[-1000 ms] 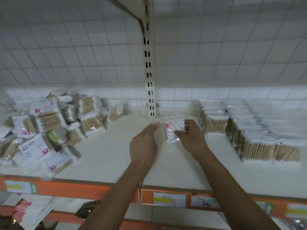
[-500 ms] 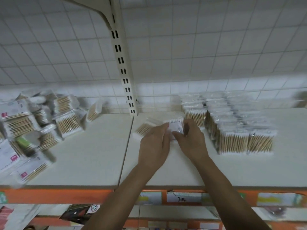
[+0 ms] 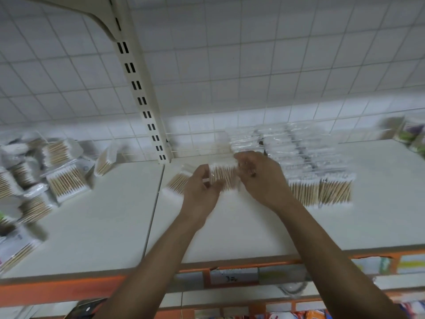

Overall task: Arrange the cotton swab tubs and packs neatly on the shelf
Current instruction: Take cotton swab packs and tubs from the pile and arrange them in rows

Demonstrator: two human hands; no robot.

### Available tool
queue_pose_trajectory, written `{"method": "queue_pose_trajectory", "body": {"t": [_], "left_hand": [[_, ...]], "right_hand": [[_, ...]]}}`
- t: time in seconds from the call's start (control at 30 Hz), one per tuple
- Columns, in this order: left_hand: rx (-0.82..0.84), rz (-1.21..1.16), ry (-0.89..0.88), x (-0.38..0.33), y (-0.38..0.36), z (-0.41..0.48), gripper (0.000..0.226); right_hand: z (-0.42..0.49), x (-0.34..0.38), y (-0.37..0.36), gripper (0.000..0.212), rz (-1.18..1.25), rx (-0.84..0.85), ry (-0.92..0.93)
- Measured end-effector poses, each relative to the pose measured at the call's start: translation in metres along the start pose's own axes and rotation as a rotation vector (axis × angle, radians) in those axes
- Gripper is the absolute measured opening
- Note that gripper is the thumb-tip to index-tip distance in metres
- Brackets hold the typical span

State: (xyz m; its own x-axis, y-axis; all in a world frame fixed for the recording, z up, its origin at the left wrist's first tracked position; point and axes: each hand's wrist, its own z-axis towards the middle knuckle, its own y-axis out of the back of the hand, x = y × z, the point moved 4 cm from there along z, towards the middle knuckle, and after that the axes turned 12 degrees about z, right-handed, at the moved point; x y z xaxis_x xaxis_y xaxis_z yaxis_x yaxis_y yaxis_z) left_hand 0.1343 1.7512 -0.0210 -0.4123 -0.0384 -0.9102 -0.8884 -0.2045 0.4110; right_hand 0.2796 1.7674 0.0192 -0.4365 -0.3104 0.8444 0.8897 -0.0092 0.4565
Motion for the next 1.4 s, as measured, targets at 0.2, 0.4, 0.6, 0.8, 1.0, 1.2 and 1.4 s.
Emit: {"method": "queue_pose_trajectory", "body": {"t": [0.2, 0.4, 0.6, 0.8, 1.0, 1.2, 1.4], "left_hand": [[0.103, -0.114, -0.087, -0.008, -0.013, 0.008, 0.024], [0.026, 0.244, -0.100, -0.003, -0.020, 0.024, 0.021], [0.051, 0.412, -0.160, -0.005, -0.034, 0.027, 0.014], [0.066, 0.456, -0.122, -0.001, -0.041, 0.031, 0.014], [0.049, 0.480, -0.139, -0.003, -0.042, 0.031, 0.014], [0.002, 0.508, -0.169, -0.005, -0.037, 0.027, 0.018], [-0.247, 0.810, -0.365, -0.011, 0.002, 0.023, 0.029]], "right_hand": [[0.023, 0.010, 0.024, 0.047, -0.261, 0.167, 0.038], [0.039, 0.007, 0.043, 0.028, -0.437, 0.096, 0.077], [0.043, -0.011, 0.046, 0.028, -0.592, 0.114, 0.080], [0.040, -0.011, 0.046, 0.028, -0.610, 0.095, 0.070], [0.043, -0.015, 0.044, 0.025, -0.647, 0.099, 0.061], [0.039, -0.010, 0.043, 0.035, -0.669, 0.090, 0.072], [0.020, 0.017, 0.010, 0.030, -0.423, 0.066, 0.219]]}}
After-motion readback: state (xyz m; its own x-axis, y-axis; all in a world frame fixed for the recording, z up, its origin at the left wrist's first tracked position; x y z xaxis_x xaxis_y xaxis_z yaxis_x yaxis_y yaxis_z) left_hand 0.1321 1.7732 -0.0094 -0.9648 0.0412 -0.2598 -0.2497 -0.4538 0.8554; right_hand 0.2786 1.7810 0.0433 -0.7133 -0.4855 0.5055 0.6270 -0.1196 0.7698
